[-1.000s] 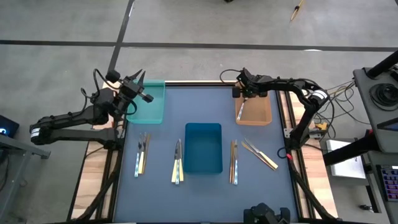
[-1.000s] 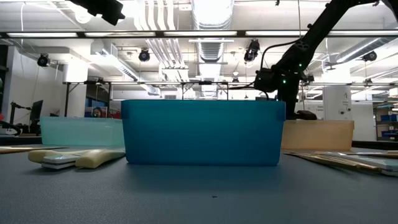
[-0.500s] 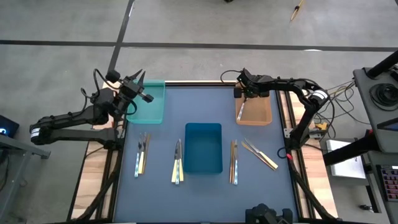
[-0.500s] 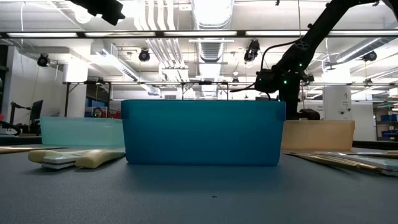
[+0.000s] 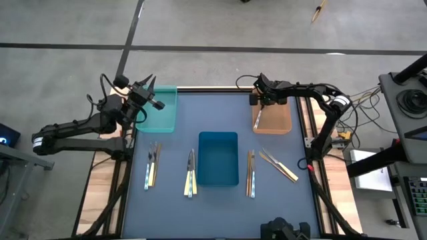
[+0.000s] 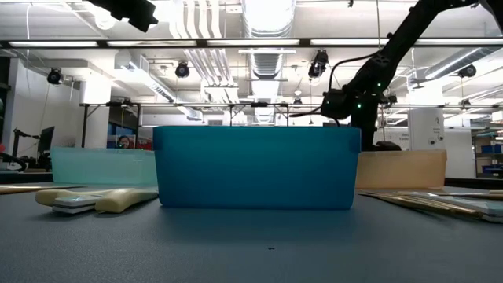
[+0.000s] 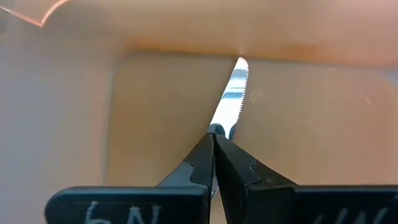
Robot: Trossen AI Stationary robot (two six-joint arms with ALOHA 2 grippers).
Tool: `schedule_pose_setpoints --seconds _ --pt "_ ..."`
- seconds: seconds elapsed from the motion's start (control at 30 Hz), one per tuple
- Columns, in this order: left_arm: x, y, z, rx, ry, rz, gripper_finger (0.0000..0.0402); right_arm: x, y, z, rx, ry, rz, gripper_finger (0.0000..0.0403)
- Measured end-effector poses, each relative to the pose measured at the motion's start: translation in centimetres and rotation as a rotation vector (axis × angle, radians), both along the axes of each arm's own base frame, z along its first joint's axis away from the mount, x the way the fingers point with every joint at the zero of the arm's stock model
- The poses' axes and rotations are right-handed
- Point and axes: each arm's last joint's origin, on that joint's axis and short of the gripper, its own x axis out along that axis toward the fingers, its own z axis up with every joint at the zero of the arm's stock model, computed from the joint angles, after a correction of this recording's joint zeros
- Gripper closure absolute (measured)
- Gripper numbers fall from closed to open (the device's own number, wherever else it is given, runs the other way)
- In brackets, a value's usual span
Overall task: Sort silverware by color (type)
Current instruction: Put the top right blue and white knife into the orange bin
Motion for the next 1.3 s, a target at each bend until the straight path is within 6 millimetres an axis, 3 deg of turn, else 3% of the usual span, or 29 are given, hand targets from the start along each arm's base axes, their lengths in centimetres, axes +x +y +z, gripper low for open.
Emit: schedule_pose_setpoints --seconds 0.4,0.67,0.97,1.3 --pt "0.0 0.0 0.0 0.000 0.000 0.000 0.0365 -0.1 0.1 1.9 -0.066 -0.036 0.039 0.0394" --pt "0.0 0.0 0.0 0.000 -0.001 0.000 0.0365 0.6 0.8 1.8 0.025 -0.137 0.076 0.0394" --pt "0.0 0.0 0.1 0.003 -0.009 -0.003 0.0365 1.9 2.5 1.7 0.062 -0.139 0.102 0.0394" --pt "0.0 0.0 0.1 0.003 -0.008 -0.003 0.0365 1.6 3.0 1.2 0.095 -0.114 0.053 0.0394"
